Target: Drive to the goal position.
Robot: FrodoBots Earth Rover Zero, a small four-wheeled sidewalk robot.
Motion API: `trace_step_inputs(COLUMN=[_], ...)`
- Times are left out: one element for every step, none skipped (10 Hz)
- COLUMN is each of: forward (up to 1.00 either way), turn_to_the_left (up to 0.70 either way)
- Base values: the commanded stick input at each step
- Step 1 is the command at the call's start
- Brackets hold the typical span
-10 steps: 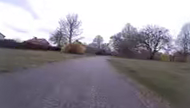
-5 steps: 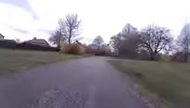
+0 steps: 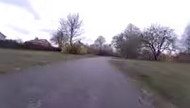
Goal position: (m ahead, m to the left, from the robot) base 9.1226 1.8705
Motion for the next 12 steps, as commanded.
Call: trace_step_inputs(forward=[1.0,1.0,1.0,1.0,1.0,1.0,1.0,1.0,1.0,1.0,1.0,1.0], turn_to_the_left=[0.0,0.0,0.0,0.0,0.0,0.0,0.0,0.0,0.0,0.0,0.0,0.0])
